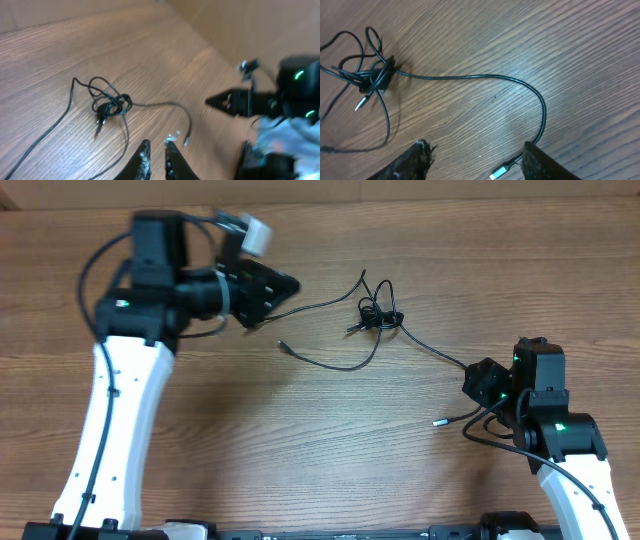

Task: Untangle cables

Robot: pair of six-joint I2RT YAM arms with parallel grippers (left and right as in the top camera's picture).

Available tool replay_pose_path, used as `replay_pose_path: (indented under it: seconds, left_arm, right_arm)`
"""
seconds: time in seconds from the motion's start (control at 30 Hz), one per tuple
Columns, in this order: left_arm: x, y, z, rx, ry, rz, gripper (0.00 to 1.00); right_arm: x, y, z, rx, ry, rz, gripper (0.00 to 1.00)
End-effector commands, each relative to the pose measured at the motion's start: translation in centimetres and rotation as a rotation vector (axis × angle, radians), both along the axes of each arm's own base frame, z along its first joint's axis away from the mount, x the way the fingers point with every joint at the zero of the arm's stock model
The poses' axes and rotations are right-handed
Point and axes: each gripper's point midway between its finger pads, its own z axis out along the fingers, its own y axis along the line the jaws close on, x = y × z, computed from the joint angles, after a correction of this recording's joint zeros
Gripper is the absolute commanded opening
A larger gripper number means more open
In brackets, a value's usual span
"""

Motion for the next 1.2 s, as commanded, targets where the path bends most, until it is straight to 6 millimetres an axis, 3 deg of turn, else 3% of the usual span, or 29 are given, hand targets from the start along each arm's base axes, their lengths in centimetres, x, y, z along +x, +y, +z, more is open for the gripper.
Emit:
replay_pose_path:
  seconds: [0.0,0.1,0.17,0.23,0.4,0.67,0.8,1.07,1.17]
  left_arm:
    - [0.7,-2.1,-3.0,0.243,-0.102,0.003,0.18]
    - [0.4,-5.1,-5.9,0.364,-0.154,-0.093,0.29]
    - [0.3,-7.2,-8.7,0.460,-0.211,-0.197,0.40]
    - [0.8,-8.5,-11.0,0.527,-0.236,-0.237,0.42]
    - [3.5,-11.7,-17.3,0.606,-0.247,-0.252,0.43]
    - [6.2,-15.5,-23.8,0.587,-0.293,-0.272,0.46]
    - [7.1,-16.2,-25.2,0.577,-0.313,-0.265,0.45]
    - [6.9,-16.2,-25.8,0.582,-0.300,-0.271,0.45]
    - [6.6,-15.9,-26.1,0.591,-0.283,-0.277,0.38]
  right_arm:
    - [0.2,0.2,0.4,0.013,-0.015,0.004,0.63]
    - [0.2,0.2,0.4,0.024,-0.013,-0.013,0.71]
    - [0.2,0.2,0.4,0.035,-0.013,-0.031,0.84]
    - [0.2,0.1,0.4,0.043,-0.013,-0.042,0.95]
    - [0.2,0.1,0.4,0.054,-0.013,-0.057,1.00]
    - [0.3,0.1,0.5,0.065,-0.017,-0.072,1.00]
    - [0.5,0.1,0.6,0.065,-0.024,-0.071,1.00]
    - [0.6,0.1,0.7,0.065,-0.030,-0.071,1.00]
    - [0.6,0.1,0.7,0.065,-0.031,-0.071,1.00]
